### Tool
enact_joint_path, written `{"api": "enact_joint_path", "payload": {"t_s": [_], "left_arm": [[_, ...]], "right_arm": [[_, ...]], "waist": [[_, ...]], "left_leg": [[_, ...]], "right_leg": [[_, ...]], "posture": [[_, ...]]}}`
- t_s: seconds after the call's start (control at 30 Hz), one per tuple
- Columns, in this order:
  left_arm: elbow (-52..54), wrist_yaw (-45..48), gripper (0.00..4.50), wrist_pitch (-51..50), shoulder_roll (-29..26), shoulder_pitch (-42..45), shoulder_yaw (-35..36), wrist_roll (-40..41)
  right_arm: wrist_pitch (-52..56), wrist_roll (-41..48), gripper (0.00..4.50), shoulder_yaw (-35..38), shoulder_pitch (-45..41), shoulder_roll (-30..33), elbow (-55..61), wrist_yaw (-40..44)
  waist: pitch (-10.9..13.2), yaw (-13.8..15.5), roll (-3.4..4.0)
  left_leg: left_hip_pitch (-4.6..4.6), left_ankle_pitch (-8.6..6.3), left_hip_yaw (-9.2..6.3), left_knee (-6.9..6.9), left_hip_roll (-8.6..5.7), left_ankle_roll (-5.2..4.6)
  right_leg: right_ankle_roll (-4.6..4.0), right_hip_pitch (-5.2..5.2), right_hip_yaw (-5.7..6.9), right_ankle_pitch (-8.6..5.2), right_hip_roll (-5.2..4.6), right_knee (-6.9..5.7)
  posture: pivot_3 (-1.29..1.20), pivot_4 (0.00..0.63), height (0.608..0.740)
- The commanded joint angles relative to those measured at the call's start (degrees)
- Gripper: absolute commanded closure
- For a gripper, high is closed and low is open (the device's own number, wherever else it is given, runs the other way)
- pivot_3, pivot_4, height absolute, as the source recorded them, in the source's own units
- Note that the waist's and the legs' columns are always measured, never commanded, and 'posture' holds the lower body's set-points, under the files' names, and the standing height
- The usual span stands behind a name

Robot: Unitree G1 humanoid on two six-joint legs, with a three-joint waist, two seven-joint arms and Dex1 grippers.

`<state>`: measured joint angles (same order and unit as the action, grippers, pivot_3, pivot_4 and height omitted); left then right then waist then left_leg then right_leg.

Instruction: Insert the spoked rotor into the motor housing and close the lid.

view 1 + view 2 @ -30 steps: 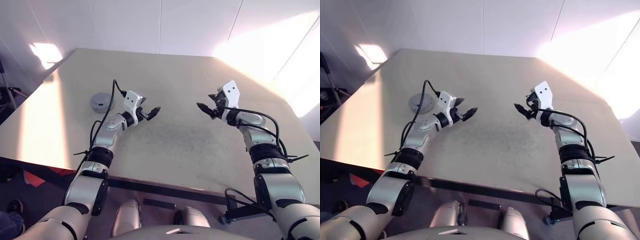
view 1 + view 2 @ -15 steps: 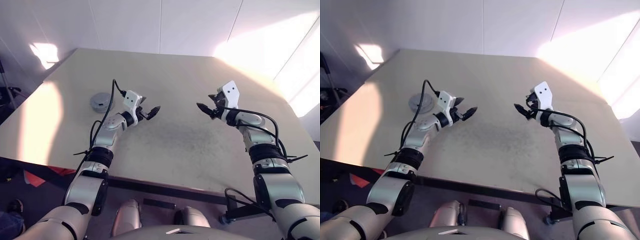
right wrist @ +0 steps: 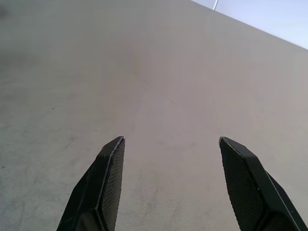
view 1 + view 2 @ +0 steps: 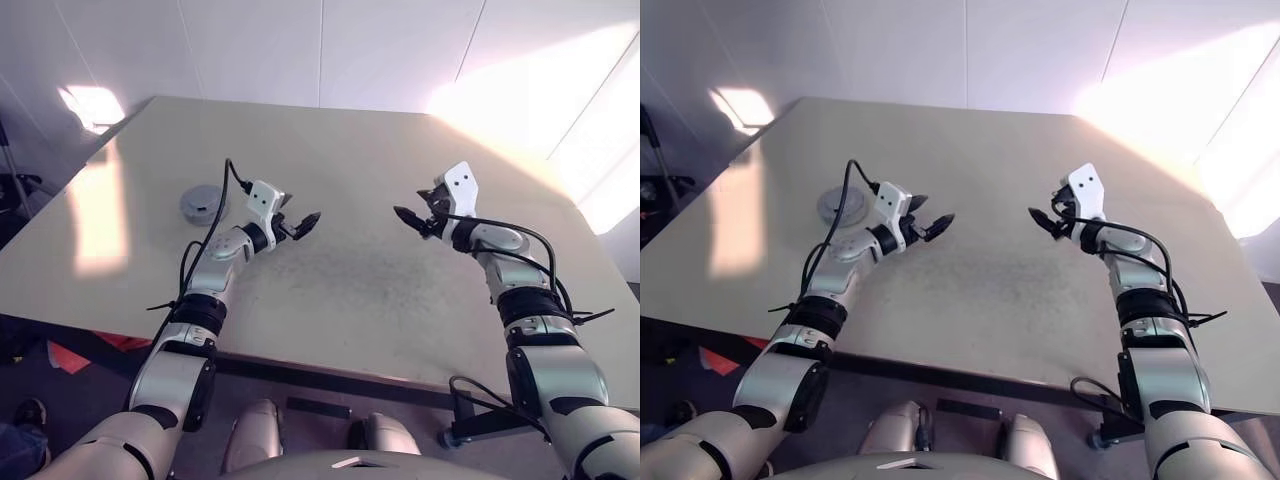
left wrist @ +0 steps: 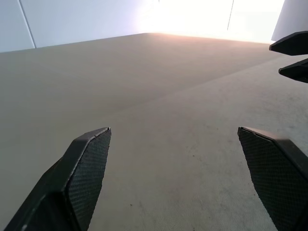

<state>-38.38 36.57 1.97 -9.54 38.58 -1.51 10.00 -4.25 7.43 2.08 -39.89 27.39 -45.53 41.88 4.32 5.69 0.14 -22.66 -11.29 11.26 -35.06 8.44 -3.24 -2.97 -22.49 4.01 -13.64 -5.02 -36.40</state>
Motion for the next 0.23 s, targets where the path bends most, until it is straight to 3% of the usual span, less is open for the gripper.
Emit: {"api": "enact_joint_path", "payload": {"t_s": [0.03,0.07,0.23], "left_arm": [[1.1,0.14,0.0,0.27,-0.56,1.11,0.96,0.13],[1.06,0.19,0.0,0.25,-0.62,1.15,0.99,0.15],[0.87,0.44,0.0,0.07,-0.83,1.24,0.91,0.16]], "right_arm": [[-1.28,0.9,0.42,1.03,-1.23,-0.17,1.77,1.36],[-1.29,0.76,0.1,1.02,-1.2,-0.19,1.84,1.35],[-1.05,-0.77,0.04,0.45,-1.59,-0.2,0.91,-0.28]], "waist": [[0.0,0.0,0.0],[0.0,0.0,0.0],[0.0,0.0,0.0]], "left_leg": [[0.0,0.0,0.0,0.01,0.0,0.0],[0.0,0.0,0.0,0.01,0.0,0.0],[-0.01,-0.01,0.01,0.02,0.0,-0.02]], "right_leg": [[0.0,0.0,0.0,0.0,0.0,0.01],[0.0,0.0,0.0,0.0,0.0,0.02],[0.0,0.0,0.0,0.0,0.0,0.04]], "posture": [[0.0,0.0,0.74],[0.0,0.0,0.74],[0.0,0.0,0.74]]}}
